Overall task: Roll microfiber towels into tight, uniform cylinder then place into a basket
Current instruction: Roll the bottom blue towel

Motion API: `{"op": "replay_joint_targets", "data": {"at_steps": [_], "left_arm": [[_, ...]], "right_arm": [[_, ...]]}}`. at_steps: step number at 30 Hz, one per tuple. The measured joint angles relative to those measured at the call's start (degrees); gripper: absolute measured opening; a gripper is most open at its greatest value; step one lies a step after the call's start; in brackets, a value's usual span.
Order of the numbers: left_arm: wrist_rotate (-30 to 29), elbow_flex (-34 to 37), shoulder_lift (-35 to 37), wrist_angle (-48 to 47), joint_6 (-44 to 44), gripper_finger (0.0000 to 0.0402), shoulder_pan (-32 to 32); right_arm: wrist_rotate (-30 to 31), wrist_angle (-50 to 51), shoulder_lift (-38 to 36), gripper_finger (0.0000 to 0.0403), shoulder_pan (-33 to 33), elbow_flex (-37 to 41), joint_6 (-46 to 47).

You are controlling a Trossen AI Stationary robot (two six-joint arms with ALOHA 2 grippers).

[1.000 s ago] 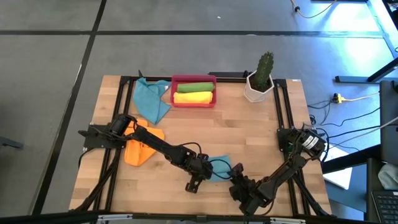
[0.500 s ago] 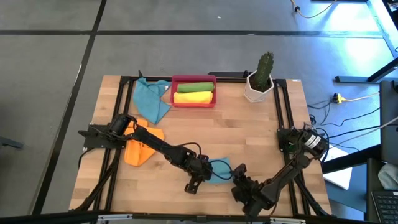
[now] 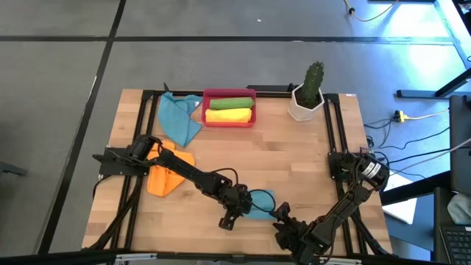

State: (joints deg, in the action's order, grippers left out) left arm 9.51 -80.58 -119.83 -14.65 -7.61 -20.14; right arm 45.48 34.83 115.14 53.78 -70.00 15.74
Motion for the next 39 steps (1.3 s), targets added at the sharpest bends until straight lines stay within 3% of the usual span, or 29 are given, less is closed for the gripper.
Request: {"op": "replay_joint_targets", "data": {"at_steps": [15, 22, 28, 39], "left_arm": [[4.6, 0.0, 0.0, 2.5, -0.4, 0.0000, 1.5], [4.7, 0.0, 0.0, 3.5, 0.2, 0.0000, 1.2], [4.8, 0.2, 0.0, 5.0, 0.4, 0.0000, 0.8], [6.4, 7.8, 0.1, 18.3, -2.6, 0.0000, 0.7]], "right_arm": [[2.4, 0.2, 4.1, 0.0234, 0.4, -0.1, -1.1], [7.0, 1.0, 4.3, 0.0233, 2.1, -0.4, 0.1], [7.2, 1.1, 4.3, 0.0233, 2.0, -0.4, 0.5], [8.0, 0.9, 4.3, 0.0233, 2.0, -0.4, 1.8]]}}
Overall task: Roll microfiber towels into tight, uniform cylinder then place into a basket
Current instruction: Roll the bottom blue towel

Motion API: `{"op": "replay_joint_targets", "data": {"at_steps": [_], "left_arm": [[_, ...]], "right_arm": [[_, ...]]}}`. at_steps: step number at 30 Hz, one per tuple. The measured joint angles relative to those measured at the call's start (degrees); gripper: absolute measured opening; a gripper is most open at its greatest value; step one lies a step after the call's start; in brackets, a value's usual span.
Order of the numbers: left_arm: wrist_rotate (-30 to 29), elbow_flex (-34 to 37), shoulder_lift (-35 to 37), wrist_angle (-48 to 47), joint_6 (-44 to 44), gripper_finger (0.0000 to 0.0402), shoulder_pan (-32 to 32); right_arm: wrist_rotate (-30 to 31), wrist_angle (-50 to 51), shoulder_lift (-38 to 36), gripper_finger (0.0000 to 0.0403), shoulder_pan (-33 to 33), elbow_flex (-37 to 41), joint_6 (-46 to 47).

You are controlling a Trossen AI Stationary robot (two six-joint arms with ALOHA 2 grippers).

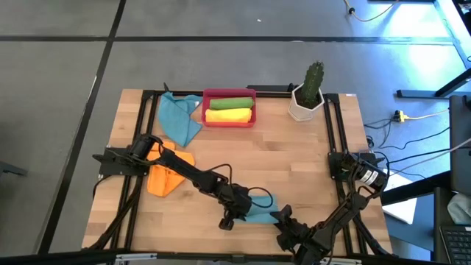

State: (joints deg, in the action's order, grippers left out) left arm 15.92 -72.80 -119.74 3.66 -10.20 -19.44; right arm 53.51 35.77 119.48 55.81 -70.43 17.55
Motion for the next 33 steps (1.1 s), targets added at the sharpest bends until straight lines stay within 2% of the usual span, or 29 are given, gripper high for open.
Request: {"op": "replay_joint_targets", "data": {"at_steps": [5, 11, 17, 25, 28, 33], "left_arm": [[0.3, 0.7, 0.0, 1.0, -0.2, 0.0000, -0.1], [0.3, 4.9, 0.5, 8.0, -1.6, 0.0000, -0.5], [0.1, 8.8, 1.5, 13.7, -4.9, 0.0000, -0.9], [-0.3, 9.2, 2.0, 13.6, -5.3, 0.0000, -1.4], [-0.3, 9.2, 2.0, 13.5, -5.5, 0.0000, -1.4], [-0.4, 9.2, 2.1, 13.0, -5.9, 0.0000, -1.4]], "right_arm": [[1.2, -0.4, 0.0, 0.0233, 0.0, 0.0, 0.4], [3.6, -0.6, 0.1, 0.0221, 0.1, 0.0, 2.0], [3.6, -1.5, 0.1, 0.0163, 0.1, 0.0, 1.7], [3.6, -2.6, 0.1, 0.0107, 0.1, 0.0, 1.7], [2.2, -3.8, 0.1, 0.0084, 0.1, 0.0, 1.7], [-1.2, -3.9, 0.1, 0.0019, -0.2, 0.0, 3.1]]}}
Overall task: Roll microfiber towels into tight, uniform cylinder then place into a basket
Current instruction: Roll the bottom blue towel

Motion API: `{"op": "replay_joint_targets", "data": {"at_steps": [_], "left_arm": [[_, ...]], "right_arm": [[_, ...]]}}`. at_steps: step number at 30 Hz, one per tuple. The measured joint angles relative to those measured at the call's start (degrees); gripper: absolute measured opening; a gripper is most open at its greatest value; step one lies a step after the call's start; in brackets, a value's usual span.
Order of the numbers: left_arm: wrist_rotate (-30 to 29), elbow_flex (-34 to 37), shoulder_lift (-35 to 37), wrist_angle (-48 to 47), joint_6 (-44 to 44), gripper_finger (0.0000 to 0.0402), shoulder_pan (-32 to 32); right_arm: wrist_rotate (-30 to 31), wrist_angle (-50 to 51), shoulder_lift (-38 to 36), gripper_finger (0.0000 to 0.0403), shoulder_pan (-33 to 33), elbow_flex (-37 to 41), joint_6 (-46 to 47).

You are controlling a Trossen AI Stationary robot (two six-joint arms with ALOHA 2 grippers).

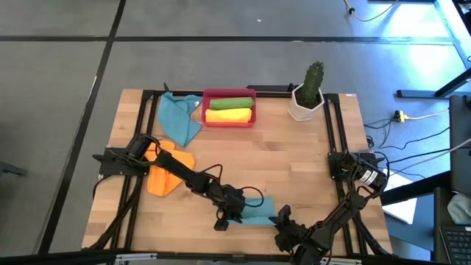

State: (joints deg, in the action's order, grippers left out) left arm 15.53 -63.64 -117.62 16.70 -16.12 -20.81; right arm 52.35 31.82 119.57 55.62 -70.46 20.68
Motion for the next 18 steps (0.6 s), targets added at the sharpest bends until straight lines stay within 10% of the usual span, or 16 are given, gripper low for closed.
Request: {"op": "replay_joint_targets", "data": {"at_steps": [18], "left_arm": [[0.1, 0.0, 0.9, -3.1, 2.7, 0.0092, 0.3]], "right_arm": [[-17.3, -0.5, -3.0, 0.0015, -6.1, -0.1, 9.4]]}}
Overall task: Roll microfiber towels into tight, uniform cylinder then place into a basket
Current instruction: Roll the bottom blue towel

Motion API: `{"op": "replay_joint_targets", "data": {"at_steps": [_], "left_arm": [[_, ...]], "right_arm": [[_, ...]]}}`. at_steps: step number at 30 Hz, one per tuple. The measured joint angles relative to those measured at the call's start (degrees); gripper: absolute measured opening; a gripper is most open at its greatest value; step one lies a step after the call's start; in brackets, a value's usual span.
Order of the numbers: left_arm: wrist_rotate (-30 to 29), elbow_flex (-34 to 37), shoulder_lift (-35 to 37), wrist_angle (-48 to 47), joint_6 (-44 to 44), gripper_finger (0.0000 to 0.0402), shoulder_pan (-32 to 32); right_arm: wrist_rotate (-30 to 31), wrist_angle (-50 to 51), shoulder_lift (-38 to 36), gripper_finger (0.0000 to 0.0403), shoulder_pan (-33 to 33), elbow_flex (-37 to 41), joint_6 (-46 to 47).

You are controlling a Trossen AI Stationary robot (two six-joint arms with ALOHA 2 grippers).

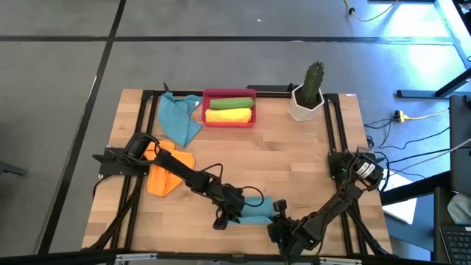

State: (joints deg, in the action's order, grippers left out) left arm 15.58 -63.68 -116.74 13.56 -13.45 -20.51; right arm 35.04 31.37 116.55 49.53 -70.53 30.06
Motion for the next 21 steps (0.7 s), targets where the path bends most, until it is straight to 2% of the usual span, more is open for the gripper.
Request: {"op": "replay_joint_targets", "data": {"at_steps": [8, 12, 21], "left_arm": [[-8.4, 0.0, 8.0, -10.7, 4.5, 0.0105, -0.7], [-12.0, 0.0, 11.7, -11.9, 5.1, 0.0108, -2.3], [-19.0, 0.0, 11.1, -12.3, 6.7, 0.0111, -8.9]], "right_arm": [[-9.8, -0.5, -2.0, 0.0015, -3.4, 0.0, 5.3], [-13.5, -1.1, -2.2, 0.0015, -5.4, 0.0, 7.4], [-16.2, -6.0, -6.1, 0.0015, -7.5, 0.9, 5.7]]}}
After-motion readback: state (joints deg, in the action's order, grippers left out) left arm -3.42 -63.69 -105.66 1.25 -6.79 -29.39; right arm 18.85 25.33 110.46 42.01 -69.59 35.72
